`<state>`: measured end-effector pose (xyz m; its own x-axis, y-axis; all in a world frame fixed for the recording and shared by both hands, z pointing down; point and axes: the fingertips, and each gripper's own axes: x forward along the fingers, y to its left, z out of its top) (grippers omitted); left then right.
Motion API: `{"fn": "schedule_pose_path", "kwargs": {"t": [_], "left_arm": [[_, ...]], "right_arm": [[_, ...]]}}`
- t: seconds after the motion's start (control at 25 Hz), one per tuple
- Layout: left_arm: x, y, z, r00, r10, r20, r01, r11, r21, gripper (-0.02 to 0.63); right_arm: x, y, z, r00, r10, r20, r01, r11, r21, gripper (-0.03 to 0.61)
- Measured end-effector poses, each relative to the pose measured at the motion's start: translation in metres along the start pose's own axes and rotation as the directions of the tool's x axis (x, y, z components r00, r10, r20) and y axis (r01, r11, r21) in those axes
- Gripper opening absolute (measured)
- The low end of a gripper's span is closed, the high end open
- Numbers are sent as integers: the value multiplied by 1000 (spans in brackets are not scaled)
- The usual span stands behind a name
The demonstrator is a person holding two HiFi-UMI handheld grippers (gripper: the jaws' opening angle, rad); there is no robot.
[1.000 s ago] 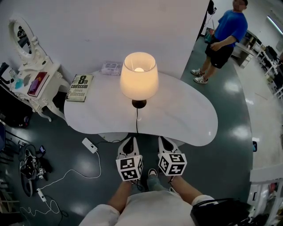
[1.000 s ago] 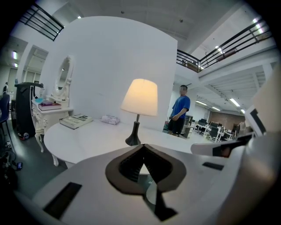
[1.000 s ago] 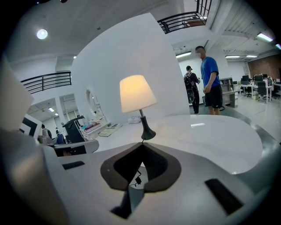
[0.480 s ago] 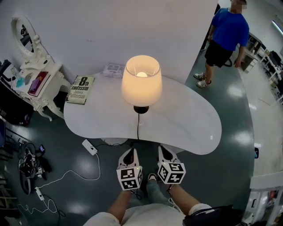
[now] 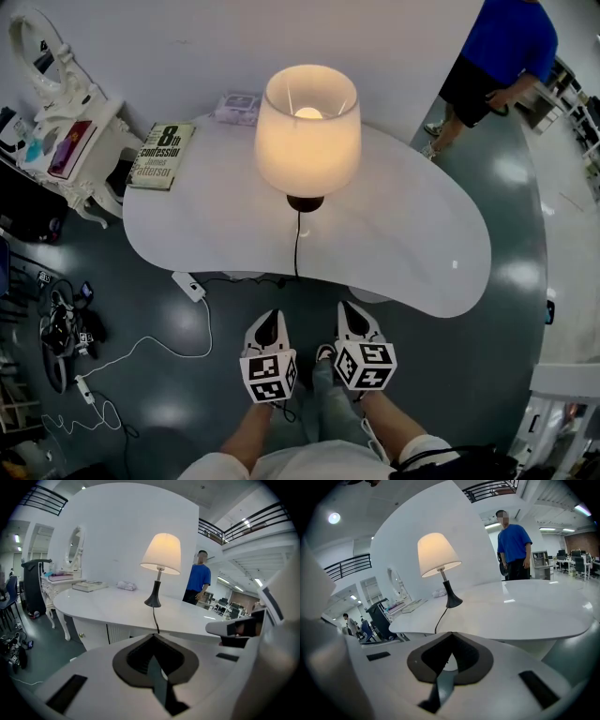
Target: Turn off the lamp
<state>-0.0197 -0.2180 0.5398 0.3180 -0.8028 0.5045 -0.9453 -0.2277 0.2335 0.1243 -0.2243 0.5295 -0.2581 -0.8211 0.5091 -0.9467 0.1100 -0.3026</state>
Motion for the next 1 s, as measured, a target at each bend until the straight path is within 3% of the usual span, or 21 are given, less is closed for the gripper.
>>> {"fn": "schedule_pose_path", "kwargs": {"t": [1.0], "left_arm": [[99, 44, -149, 997, 24, -79, -26, 1000, -14, 9]], "right_arm": [[90, -37, -144, 991, 11, -133, -9, 1000, 18, -2]]}}
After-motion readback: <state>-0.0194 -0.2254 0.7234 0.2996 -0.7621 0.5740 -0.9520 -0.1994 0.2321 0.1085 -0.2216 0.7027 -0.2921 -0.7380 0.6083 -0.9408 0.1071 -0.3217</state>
